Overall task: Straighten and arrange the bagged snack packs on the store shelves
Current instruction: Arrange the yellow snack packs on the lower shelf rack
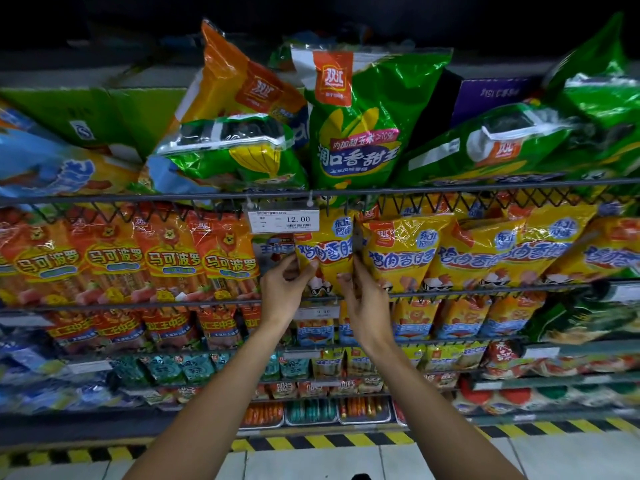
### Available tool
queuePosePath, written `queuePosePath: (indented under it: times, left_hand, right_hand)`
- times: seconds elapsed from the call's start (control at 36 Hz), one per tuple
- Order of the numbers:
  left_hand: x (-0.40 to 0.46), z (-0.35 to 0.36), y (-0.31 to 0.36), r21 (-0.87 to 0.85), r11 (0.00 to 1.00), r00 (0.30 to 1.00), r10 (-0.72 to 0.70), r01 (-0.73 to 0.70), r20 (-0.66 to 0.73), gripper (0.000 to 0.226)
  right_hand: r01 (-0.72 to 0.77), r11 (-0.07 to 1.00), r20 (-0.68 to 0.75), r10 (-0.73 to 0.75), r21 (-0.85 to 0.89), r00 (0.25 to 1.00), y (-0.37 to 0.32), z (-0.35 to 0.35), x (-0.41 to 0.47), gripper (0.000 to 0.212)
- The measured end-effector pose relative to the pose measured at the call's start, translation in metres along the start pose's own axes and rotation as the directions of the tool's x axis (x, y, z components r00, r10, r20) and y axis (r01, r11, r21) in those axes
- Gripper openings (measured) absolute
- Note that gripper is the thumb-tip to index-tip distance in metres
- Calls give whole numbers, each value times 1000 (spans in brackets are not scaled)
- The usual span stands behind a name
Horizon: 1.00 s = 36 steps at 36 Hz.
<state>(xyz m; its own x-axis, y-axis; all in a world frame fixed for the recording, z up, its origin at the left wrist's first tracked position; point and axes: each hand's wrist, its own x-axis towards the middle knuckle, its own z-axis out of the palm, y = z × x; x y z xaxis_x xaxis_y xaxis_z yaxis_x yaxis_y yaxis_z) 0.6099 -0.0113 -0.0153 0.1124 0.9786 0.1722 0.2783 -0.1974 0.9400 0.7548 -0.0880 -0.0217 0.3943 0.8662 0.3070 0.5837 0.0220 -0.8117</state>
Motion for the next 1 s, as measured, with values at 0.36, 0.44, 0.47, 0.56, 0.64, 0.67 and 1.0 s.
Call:
queuePosePath:
  times: [0.36,0.44,0.47,0.56,0.64,0.67,1.0]
  left_hand:
    - [-29,-6,-17,94,978,981,178,-185,75,46]
    - [-30,-5,-21,182,947,951,225,-265,215,62]
    - [-29,-4,-19,190,947,946,206,-257,250,64]
    - [-23,-2,-13,207,947,931,170,-245,323,67]
    - [-20,-6,-14,215,937,920,192,-276,342,71]
    - [-22,-8,-14,220,931,918,207,-291,337,71]
    - [-37,-5,-20,448,662,796,444,-601,413,75]
  right_hand:
    - [167,970,141,-143,-179,980,21,-1,-25,59]
    - [178,959,157,-146,-220,977,22,0,-25,63]
    - [174,958,155,-141,-227,978,21,0,-25,64]
    - [164,955,154,-129,-248,980,17,0,-26,68]
    - [165,948,181,-118,-272,976,15,0,-27,74]
    - [165,948,183,-117,-271,976,14,0,-27,75]
    - [328,894,155,-293,-305,943,10,-3,-28,69]
